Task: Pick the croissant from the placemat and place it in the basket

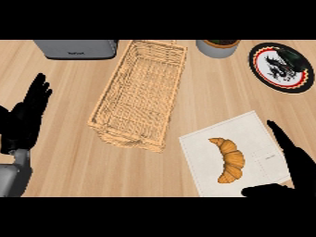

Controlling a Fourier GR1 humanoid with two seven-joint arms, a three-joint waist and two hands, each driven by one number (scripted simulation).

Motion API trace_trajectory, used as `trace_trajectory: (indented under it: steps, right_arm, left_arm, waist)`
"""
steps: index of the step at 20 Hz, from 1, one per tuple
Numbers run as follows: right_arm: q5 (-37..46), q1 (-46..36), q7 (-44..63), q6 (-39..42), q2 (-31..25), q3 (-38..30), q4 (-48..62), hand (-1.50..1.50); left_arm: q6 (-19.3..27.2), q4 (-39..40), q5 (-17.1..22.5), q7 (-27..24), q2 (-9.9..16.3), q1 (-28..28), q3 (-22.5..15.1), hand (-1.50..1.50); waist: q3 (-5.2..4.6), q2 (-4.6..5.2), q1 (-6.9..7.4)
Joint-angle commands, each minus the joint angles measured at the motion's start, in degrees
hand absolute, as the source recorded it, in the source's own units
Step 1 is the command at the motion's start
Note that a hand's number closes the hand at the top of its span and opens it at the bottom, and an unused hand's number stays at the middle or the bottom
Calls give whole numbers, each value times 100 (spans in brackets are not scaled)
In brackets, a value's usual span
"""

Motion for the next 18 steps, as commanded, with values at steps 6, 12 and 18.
trace_trajectory:
  steps: [6, 12, 18]
  right_arm:
    - [873, 560, -1115, -452, 637, 33, 474, -150]
    - [1161, 499, -1026, -222, 1090, -94, 444, -150]
    - [1241, 407, -1362, -160, 1345, -308, 808, -150]
  left_arm:
    - [-257, 424, -244, -16, -214, -262, 364, 0]
    - [-458, 280, -490, -179, -477, -133, 477, 0]
    - [-506, -411, -602, 214, -557, 259, 567, 0]
  waist:
    - [-1, 3, -29]
    - [-1, 2, -15]
    - [0, -2, 5]
